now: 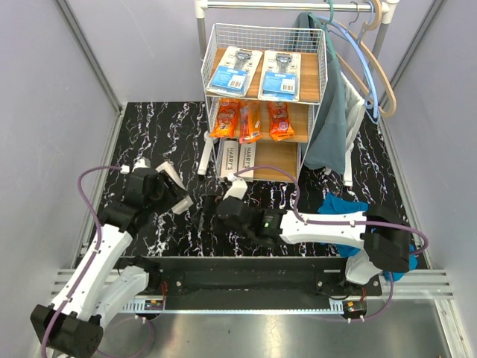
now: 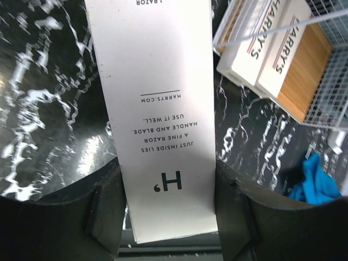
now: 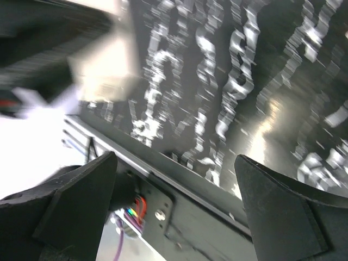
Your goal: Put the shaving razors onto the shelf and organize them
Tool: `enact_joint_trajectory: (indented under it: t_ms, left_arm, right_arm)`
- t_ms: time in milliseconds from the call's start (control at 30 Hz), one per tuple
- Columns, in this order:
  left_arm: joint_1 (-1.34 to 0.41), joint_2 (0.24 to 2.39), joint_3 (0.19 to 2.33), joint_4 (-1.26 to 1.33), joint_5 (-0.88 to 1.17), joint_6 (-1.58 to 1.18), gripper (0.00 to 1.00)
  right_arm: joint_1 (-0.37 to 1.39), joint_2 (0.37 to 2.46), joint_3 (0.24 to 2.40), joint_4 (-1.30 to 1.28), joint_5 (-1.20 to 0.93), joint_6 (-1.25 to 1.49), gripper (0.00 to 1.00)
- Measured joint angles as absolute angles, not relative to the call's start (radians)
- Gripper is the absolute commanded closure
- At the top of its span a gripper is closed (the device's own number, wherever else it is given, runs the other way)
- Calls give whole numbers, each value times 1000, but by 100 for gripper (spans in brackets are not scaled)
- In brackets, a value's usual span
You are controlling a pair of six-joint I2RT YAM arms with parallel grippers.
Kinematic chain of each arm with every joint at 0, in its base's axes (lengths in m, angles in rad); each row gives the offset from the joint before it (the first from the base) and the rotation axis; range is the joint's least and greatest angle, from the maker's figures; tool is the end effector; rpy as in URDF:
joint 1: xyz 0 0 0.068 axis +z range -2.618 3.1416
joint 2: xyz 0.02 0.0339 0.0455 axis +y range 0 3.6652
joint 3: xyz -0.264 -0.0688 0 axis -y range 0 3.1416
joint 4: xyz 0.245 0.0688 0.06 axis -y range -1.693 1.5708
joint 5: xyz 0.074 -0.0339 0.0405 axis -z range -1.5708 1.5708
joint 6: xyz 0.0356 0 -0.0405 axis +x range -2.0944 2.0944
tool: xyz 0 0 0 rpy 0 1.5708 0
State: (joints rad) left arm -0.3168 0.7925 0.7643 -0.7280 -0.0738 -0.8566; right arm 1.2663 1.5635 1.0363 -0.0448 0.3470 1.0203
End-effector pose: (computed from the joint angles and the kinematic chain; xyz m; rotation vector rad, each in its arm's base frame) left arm 0.1537 -0.0476 0.2794 -0.6707 2.2824 -0.4950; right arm 0.1166 0.3306 0.2479 -0.0628 2.2672 0.9568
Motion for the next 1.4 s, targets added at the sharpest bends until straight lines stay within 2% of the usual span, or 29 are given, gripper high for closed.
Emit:
enact_joint_trajectory:
  t_ms: [100,200,400,567,1100,1133,1200,1333,1400]
  left_arm:
    - [-279,794,726,-703,20,-865,47]
    - [-263,794,711,-696,83,-873,47]
    - [-238,791,711,-668,156,-881,47]
    - [-234,780,711,-650,197,-891,47]
    - [-233,739,683,-618,264,-910,48]
    - [-233,739,680,-618,267,-912,47]
    - [-233,739,679,-618,271,-914,47]
    - [-233,739,679,-614,273,-915,47]
    - [-231,739,679,-611,274,-918,47]
  right_arm:
    - [1285,1586,1064,36,378,960,3]
    - [1293,1596,1068,123,392,912,14]
    - [1293,1621,1068,207,404,888,19]
    - [1293,1651,1068,220,416,888,27]
    - [1293,1677,1097,229,478,903,33]
    - [1293,1679,1098,230,478,902,39]
    - [1292,1686,1102,232,478,902,43]
    - [1287,1691,1102,233,478,911,63]
    - [1282,1694,1102,234,478,921,70]
